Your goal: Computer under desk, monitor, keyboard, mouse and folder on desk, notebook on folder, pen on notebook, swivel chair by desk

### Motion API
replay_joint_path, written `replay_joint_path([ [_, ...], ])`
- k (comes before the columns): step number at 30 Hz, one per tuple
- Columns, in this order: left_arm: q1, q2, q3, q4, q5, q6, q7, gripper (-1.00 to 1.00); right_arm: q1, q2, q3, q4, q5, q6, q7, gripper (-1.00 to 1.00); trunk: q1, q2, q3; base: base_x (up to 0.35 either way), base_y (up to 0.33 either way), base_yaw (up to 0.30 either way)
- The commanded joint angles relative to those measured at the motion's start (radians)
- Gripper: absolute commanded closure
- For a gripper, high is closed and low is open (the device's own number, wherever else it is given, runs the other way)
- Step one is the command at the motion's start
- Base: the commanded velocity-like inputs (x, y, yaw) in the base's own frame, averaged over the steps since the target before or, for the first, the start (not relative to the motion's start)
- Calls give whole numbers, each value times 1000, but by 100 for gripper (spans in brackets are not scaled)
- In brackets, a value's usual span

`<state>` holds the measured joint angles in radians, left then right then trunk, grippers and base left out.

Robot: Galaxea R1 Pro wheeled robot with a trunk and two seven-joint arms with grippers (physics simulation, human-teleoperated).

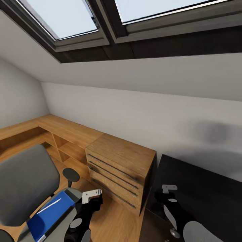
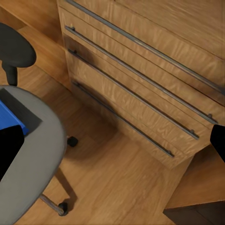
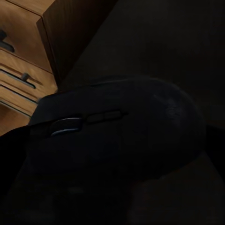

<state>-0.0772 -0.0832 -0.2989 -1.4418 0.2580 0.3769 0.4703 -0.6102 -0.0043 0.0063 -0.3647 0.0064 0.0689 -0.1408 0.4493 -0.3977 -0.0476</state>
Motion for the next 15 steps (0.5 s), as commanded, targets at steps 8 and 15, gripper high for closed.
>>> replay_joint_path([
  [8,-1,0,-2,-3,9,1,8,-100,-7,0,0,2,1,30,-5,100,1,-2,-2,-104,0,0],
  [15,6,0,-3,-57,11,6,7,-100,-11,0,0,1,0,42,-6,100,1,-2,-2,-96,0,0],
])
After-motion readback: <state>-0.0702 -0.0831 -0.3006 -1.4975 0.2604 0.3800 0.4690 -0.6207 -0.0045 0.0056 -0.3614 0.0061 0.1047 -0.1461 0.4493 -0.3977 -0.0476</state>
